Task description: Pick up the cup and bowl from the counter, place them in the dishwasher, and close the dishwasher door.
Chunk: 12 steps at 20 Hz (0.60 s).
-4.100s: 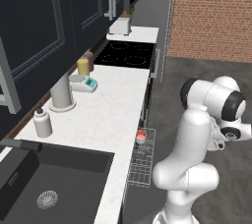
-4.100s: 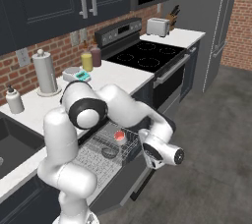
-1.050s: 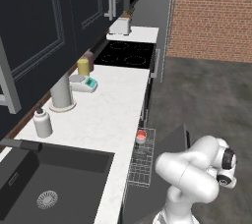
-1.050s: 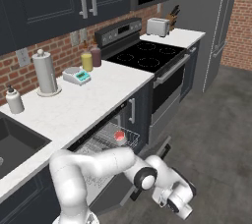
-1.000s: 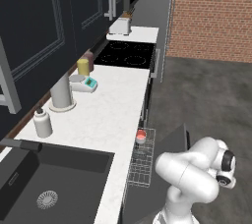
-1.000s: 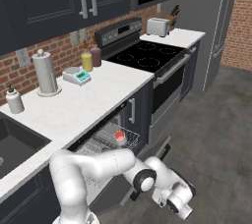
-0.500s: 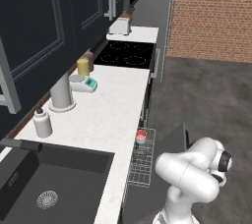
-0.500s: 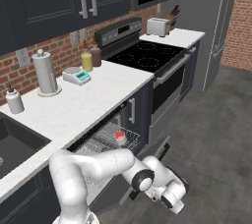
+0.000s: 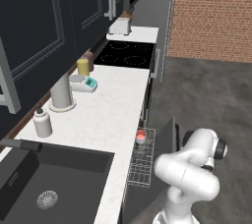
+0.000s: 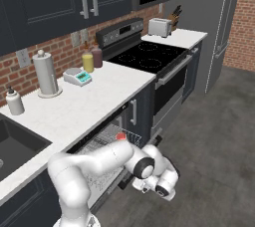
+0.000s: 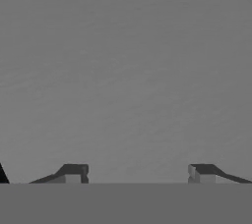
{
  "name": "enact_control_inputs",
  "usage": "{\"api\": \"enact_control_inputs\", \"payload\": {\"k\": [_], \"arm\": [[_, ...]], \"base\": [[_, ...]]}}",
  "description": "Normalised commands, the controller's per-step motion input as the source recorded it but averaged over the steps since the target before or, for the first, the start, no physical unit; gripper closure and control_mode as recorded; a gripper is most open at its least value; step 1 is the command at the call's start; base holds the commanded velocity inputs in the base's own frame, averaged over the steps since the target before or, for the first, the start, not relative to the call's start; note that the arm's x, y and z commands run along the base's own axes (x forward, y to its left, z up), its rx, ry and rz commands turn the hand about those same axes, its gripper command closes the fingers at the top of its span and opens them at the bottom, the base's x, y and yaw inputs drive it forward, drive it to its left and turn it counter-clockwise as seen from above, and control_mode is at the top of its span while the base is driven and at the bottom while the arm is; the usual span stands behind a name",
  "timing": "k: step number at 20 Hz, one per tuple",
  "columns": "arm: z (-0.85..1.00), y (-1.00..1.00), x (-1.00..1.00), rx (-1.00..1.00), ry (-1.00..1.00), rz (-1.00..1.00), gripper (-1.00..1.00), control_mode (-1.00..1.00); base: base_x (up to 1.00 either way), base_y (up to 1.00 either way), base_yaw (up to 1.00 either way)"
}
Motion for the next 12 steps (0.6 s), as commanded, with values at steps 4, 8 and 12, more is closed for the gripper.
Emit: {"api": "enact_control_inputs", "payload": {"k": [4,8,12], "arm": [[0.45,1.00,-0.06,0.21,0.00,0.25,-1.00,-1.00],[0.13,1.00,0.00,0.16,-0.01,0.16,-1.00,-1.00],[0.04,1.00,0.02,0.08,-0.01,0.01,-1.00,-1.00]], "base": [[0.00,0.00,0.00],[0.00,0.00,0.00],[0.00,0.00,0.00]]}}
